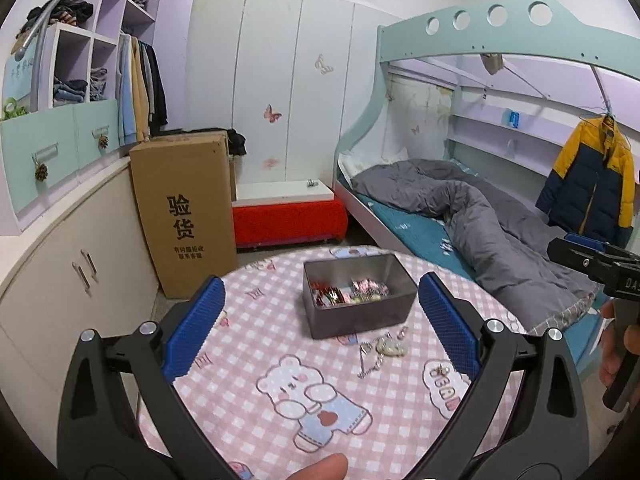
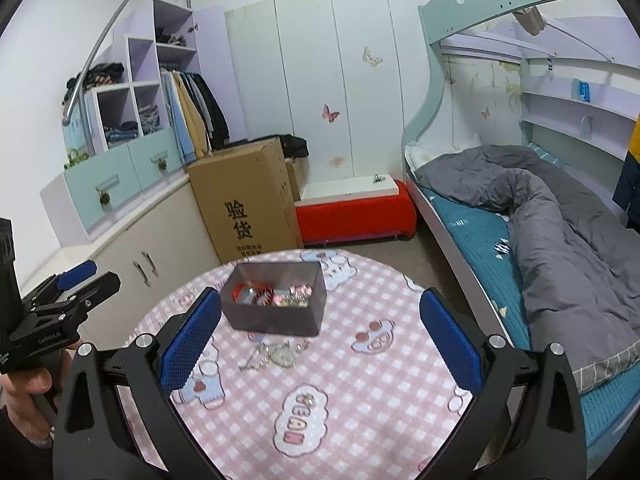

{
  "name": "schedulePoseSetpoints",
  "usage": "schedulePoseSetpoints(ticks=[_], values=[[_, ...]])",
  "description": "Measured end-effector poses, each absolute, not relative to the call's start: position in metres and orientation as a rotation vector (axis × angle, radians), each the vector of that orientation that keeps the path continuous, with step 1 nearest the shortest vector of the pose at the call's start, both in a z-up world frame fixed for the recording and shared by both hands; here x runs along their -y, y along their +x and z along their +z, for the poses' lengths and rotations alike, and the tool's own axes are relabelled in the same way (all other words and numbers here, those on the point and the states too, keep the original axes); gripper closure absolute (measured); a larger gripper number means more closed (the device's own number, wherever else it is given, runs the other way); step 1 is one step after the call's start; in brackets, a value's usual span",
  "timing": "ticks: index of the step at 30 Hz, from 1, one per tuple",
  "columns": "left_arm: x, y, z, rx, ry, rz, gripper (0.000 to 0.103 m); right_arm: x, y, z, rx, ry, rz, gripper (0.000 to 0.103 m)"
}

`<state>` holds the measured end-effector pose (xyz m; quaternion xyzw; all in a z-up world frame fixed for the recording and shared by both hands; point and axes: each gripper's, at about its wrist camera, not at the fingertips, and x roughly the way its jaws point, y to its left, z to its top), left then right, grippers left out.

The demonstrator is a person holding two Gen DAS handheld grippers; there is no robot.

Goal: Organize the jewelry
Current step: 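Withdraw both tools toward the jade pendant and pearl earrings, then grasp a pearl chain with the left tool while the right tool grasps a pearl earring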

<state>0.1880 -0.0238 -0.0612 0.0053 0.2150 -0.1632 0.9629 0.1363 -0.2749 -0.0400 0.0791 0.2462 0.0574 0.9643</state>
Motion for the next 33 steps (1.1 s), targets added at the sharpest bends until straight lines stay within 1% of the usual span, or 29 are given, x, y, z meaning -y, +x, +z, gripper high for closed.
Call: schedulePoseSetpoints(ticks=[13,23,25,28,30,31,32,33], values=[[0.054,0.210,-0.138,-0.610,0.093,-0.405,0.008,0.265,0.145,-0.114,-0.702,0.141,0.129,0.007],[0.100,0.250,-0.187,-0.730,0.197,-0.459,0.008,0.269,0.158,-0.148,-0.800,0.147,0.137,0.007],[0.108,0.257,-0.195,-0.751,0.216,-0.472,0.011,0.269,0.160,-0.153,-0.814,0.150,0.141,0.007],[0.120,0.270,-0.207,-0.806,0.251,-0.495,0.023,0.267,0.165,-0.160,-0.837,0.147,0.149,0.007],[0.125,0.277,-0.214,-0.851,0.257,-0.523,0.043,0.266,0.168,-0.164,-0.849,0.145,0.155,0.007],[0.126,0.279,-0.216,-0.862,0.257,-0.534,0.046,0.265,0.169,-0.165,-0.854,0.146,0.159,0.007],[0.126,0.280,-0.216,-0.859,0.253,-0.543,0.054,0.265,0.170,-0.167,-0.856,0.147,0.162,0.007],[0.126,0.280,-0.215,-0.857,0.251,-0.553,0.069,0.265,0.171,-0.168,-0.859,0.147,0.164,0.007]])
